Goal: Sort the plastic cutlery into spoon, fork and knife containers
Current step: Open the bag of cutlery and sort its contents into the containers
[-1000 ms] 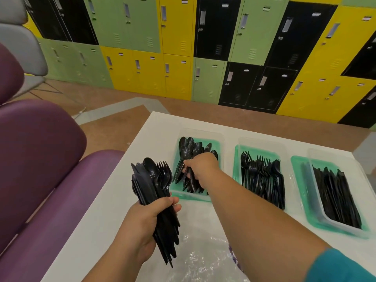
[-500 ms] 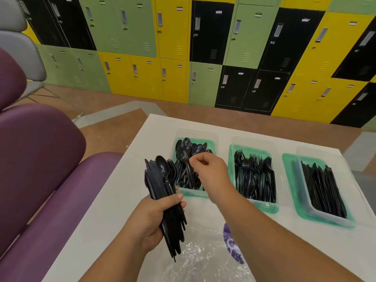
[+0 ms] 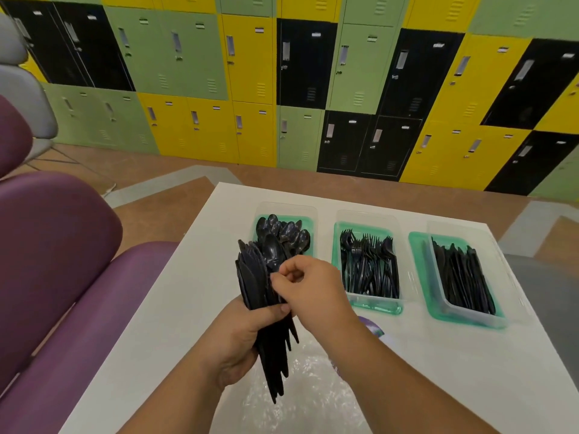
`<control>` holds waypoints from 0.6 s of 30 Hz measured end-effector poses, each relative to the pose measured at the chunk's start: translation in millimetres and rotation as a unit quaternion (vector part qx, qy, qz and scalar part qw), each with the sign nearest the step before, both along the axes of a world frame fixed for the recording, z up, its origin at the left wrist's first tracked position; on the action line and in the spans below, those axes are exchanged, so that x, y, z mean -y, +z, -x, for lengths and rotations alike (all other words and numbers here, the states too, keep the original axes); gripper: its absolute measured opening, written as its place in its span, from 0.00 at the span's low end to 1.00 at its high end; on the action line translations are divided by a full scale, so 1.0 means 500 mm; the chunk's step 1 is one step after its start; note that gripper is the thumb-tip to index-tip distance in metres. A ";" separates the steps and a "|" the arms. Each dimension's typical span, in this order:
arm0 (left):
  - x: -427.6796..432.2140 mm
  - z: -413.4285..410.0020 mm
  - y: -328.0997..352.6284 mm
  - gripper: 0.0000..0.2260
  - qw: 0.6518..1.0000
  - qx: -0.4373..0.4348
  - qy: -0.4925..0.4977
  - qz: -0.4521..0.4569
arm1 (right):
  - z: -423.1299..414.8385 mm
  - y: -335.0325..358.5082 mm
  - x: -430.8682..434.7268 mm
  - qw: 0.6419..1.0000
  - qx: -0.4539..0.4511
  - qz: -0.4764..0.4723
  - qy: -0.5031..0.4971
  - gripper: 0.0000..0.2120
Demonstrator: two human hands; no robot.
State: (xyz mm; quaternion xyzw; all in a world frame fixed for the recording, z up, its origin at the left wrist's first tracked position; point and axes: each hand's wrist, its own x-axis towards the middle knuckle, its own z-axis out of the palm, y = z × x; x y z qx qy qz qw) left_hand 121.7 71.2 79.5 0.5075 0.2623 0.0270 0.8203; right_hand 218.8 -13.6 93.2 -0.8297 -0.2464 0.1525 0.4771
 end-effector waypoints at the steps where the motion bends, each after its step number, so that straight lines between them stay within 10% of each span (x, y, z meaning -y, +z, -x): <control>1: 0.002 0.003 0.001 0.15 1.000 -0.005 0.006 0.007 | -0.002 0.002 0.005 0.999 -0.031 -0.017 -0.009 0.03; 11: 0.012 0.005 0.022 0.07 0.998 -0.018 0.056 0.004 | -0.006 0.017 0.035 0.922 -0.314 -0.224 -0.023 0.06; 18: 0.014 0.004 0.023 0.09 0.999 0.010 0.049 0.010 | -0.007 0.003 0.042 0.916 -0.327 -0.230 -0.023 0.07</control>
